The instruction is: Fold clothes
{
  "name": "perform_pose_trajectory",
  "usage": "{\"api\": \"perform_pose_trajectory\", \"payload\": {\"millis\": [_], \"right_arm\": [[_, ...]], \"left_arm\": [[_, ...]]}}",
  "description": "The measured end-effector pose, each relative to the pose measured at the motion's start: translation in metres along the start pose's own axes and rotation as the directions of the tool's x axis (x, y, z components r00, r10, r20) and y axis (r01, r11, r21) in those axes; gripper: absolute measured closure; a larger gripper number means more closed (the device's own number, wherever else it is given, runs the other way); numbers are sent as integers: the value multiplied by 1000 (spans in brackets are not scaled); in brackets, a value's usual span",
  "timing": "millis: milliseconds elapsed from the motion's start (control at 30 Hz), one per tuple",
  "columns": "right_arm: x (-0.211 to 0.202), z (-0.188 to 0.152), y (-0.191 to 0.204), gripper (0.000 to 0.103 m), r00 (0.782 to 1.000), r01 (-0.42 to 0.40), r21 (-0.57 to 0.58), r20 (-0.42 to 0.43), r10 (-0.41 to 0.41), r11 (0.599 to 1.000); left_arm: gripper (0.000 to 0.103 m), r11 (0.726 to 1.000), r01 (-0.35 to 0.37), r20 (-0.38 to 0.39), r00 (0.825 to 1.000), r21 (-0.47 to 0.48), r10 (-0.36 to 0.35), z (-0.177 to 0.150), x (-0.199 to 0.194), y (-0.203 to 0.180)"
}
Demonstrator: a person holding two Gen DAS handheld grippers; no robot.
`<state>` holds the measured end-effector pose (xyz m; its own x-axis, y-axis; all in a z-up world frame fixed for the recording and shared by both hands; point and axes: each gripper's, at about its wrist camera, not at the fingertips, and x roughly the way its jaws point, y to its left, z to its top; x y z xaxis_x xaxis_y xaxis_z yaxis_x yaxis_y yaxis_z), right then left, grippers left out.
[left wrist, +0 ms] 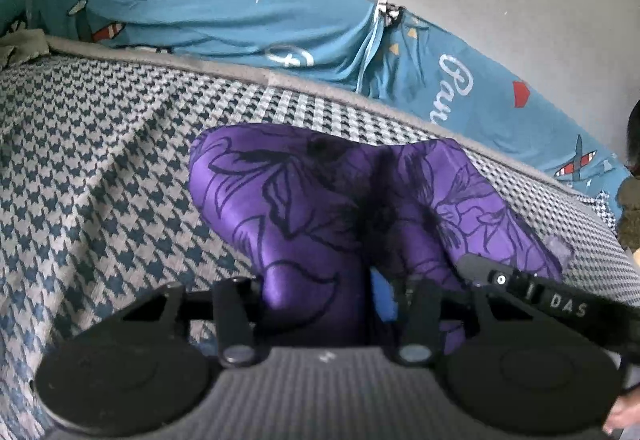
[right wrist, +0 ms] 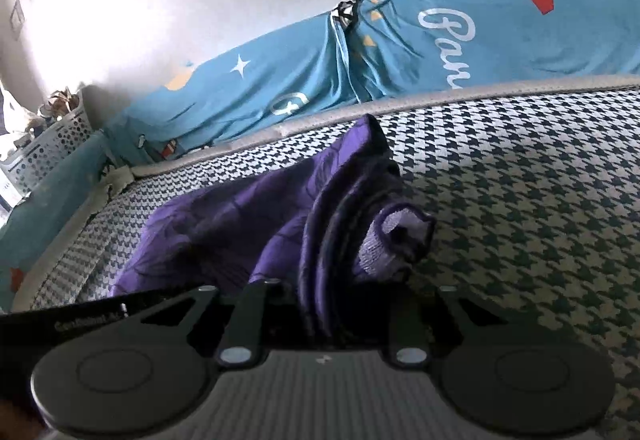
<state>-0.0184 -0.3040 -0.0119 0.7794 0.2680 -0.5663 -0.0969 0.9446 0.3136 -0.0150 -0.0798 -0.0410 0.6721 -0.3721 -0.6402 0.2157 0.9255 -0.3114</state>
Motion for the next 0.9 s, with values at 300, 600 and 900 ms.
{"api": "perform_pose_trajectory", "payload": {"millis": [300, 600, 900], "right_arm": [[5, -7, -9, 63, 998, 62, 22, -35, -61, 998], [7, -12, -29, 45, 995, 78, 107, -74, -70, 991], [15, -11, -35, 40, 997, 31, 160, -69, -20, 987]], "left_arm": [[34, 1000, -25, -41, 999, -12, 25, -3, 12, 6], [2, 999, -42, -42, 998, -33, 41, -4, 21, 15], [14, 997, 19, -71, 997, -75, -24, -2, 33, 25]]}}
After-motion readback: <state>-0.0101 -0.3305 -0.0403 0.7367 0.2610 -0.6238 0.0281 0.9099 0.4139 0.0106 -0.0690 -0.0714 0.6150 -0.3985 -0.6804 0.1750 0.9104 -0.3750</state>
